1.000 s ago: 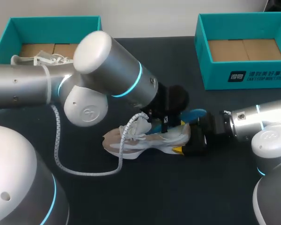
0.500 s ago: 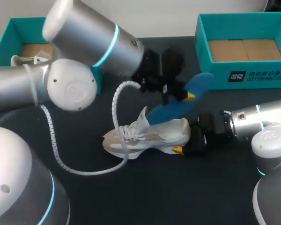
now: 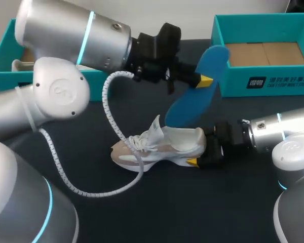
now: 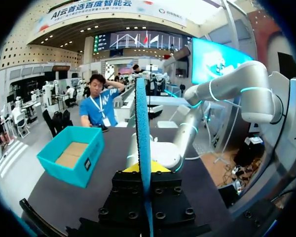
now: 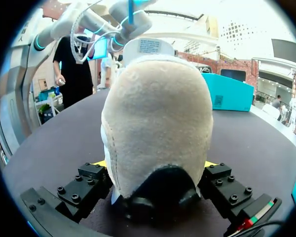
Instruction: Take the shoe out of the shoebox, open the shoe tongue, remove and reinsert the insole, then place the shoe into the shoebox
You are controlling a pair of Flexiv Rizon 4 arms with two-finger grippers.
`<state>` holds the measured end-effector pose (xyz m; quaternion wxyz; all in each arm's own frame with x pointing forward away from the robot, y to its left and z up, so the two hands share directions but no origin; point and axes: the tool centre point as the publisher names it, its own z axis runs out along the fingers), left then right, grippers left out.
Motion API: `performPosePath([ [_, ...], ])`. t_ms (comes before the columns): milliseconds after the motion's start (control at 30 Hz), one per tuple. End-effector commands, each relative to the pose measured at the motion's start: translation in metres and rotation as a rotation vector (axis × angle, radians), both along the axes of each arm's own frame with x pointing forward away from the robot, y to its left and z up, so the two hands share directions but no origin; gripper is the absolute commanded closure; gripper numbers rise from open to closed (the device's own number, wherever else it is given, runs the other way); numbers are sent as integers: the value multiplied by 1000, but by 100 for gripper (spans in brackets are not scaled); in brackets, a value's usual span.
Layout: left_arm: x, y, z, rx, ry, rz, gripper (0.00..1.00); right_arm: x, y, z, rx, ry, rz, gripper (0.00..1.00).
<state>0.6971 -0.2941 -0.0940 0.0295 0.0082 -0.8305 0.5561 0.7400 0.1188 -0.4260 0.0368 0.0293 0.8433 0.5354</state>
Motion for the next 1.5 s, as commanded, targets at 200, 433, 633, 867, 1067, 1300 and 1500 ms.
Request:
performPosePath([
  [200, 6, 10, 2, -114, 50, -44, 100, -2, 2, -5, -2, 0, -2, 100],
  [433, 6, 10, 2, -114, 50, -44, 100, -2, 2, -5, -2, 0, -2, 100],
  [633, 3, 20, -3, -109, 116, -17, 100, -2, 2, -5, -2, 0, -2, 100],
  [867, -13, 31, 21, -166, 295, -19, 100, -2, 2, -5, -2, 0, -2, 100],
  [1067, -31, 39, 48, -219, 491, -16, 100, -2, 2, -5, -2, 0, -2, 100],
  [1300, -45, 50, 73, -276, 660, 16, 100, -2, 2, -5, -2, 0, -2, 100],
  [1500, -59, 53, 86, -283, 729, 6, 100, -2, 2, -5, -2, 0, -2, 100],
])
